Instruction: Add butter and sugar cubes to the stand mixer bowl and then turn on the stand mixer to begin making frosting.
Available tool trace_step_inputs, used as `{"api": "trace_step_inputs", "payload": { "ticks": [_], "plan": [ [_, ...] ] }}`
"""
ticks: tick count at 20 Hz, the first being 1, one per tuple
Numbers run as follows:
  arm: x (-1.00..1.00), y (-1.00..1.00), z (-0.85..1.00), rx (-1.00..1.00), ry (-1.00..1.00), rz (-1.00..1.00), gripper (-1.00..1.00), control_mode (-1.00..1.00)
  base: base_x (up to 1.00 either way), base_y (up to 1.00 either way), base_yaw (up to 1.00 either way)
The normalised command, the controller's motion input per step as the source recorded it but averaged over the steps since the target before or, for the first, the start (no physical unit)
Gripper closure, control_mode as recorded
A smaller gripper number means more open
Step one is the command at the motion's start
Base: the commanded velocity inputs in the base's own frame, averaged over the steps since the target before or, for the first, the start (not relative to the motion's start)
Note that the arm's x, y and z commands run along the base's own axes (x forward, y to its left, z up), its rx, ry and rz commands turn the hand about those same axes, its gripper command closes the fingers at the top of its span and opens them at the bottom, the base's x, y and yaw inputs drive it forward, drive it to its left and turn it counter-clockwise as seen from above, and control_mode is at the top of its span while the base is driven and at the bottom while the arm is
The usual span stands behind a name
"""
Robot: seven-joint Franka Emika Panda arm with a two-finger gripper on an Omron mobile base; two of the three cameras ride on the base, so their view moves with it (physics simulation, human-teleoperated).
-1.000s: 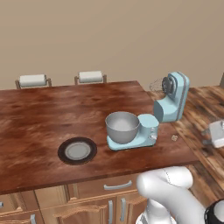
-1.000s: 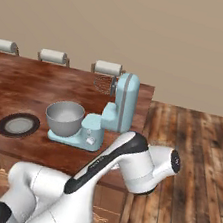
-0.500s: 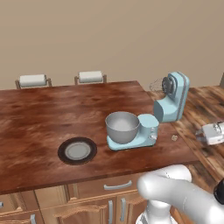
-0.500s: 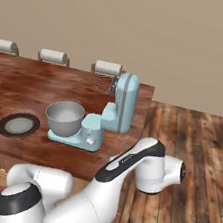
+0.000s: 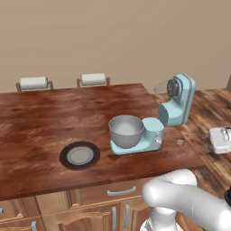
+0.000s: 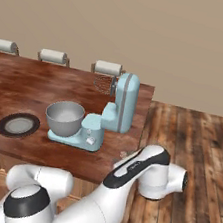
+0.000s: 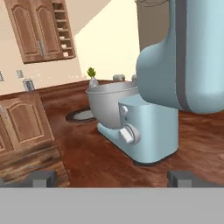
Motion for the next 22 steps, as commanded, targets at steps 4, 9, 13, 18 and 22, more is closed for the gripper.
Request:
{"api": "trace_step_inputs", "payload": {
  "ticks": [4, 9, 13, 18, 22],
  "plan": [
    [0.32, 0.0, -0.06, -0.17, -0.06, -0.06, -1.0, -1.0, 0.0, 0.0, 0.0],
    [0.51, 0.0, -0.24, -0.2, 0.0, -0.06, -1.0, -1.0, 0.0, 0.0, 0.0],
    [0.45, 0.0, -0.23, -0.09, 0.0, -0.02, -1.0, -1.0, 0.0, 0.0, 0.0],
    [0.37, 0.0, -0.22, -0.04, 0.0, 0.0, -1.0, -1.0, 0.0, 0.0, 0.0],
    [0.36, 0.0, -0.22, 0.0, 0.0, 0.0, -1.0, -1.0, 0.0, 0.0, 0.0]
  ]
}}
